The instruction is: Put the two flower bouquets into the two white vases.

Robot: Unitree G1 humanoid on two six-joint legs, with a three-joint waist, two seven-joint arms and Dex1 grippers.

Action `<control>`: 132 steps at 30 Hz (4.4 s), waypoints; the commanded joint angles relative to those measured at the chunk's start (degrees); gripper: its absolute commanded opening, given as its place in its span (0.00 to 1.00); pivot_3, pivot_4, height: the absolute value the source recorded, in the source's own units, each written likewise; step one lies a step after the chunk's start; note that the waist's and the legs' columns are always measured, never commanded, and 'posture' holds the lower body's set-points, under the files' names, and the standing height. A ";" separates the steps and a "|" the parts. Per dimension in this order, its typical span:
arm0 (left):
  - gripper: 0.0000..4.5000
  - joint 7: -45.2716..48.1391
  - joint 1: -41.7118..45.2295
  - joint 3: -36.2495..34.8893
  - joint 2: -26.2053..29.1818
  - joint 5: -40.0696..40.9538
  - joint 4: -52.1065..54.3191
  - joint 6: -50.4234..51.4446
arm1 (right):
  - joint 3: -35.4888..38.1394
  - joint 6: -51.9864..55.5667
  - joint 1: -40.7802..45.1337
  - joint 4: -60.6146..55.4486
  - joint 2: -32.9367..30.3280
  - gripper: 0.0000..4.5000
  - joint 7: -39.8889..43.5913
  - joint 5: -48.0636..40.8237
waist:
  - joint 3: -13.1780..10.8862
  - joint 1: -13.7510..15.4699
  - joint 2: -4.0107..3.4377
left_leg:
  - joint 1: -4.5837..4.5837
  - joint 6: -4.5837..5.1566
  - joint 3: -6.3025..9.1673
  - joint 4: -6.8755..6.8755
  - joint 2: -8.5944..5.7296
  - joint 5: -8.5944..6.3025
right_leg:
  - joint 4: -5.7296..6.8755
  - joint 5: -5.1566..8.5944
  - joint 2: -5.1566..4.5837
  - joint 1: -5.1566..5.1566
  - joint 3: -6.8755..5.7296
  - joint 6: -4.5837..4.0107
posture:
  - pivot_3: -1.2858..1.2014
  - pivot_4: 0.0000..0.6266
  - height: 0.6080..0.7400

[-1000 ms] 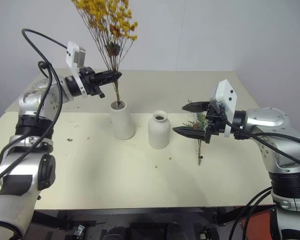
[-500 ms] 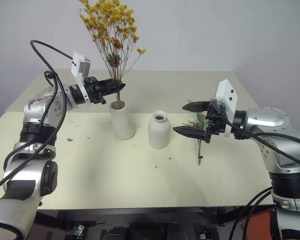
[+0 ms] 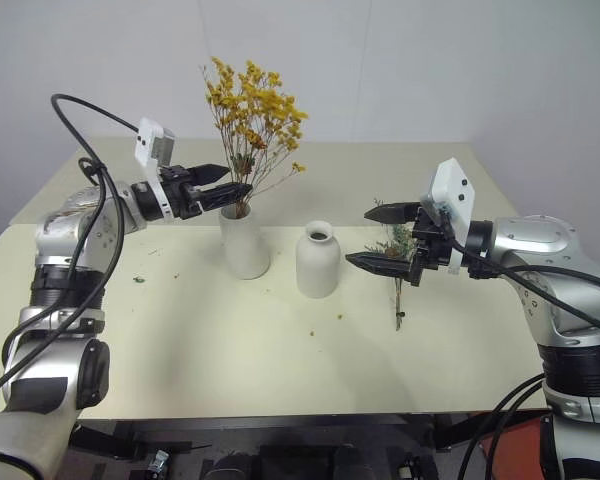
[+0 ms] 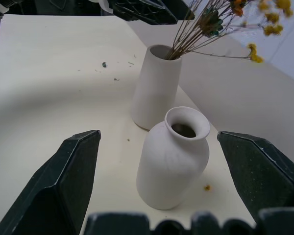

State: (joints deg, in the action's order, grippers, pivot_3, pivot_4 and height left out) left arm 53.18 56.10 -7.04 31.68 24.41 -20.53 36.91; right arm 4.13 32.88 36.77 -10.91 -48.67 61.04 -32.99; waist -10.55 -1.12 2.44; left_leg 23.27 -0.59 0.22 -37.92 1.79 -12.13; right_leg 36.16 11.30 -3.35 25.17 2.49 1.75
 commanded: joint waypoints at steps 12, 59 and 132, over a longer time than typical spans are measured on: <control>0.99 -7.75 -16.58 -10.75 6.74 14.41 34.93 15.63 | 1.47 -1.30 0.94 0.39 0.20 1.00 0.83 -0.14 | 0.00 0.01 0.00 | -0.04 0.00 -0.01 0.00 0.02 0.00 | 0.00 -0.02 0.00 -0.01 0.01 -0.04 | 0.52 0.24 1.00; 0.99 20.50 7.61 17.21 11.88 7.08 17.99 7.20 | -13.11 52.89 30.01 28.00 -0.66 1.00 -20.68 10.87 | -0.01 -0.10 -0.03 | 0.06 0.05 -0.08 0.01 0.05 -0.03 | -0.06 0.01 0.07 0.10 0.07 -0.06 | 0.52 0.24 1.00; 1.00 28.15 9.54 20.83 13.29 -2.65 16.05 8.17 | 12.35 10.00 27.54 25.66 26.30 0.01 -27.14 12.42 | -0.26 -2.59 -0.43 | 0.22 0.05 -0.05 0.06 0.02 -0.03 | 0.09 -0.13 0.07 0.33 0.14 -0.20 | 0.52 0.24 1.00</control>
State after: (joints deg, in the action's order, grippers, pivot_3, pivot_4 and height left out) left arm 80.93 64.64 14.57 44.37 22.04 -5.61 46.03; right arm 14.12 44.91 63.02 19.02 -22.83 32.71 -16.56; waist -10.81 -3.71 2.02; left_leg 23.48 -0.54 0.18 -37.87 1.82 -12.16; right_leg 36.24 11.17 -3.27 25.49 2.61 1.55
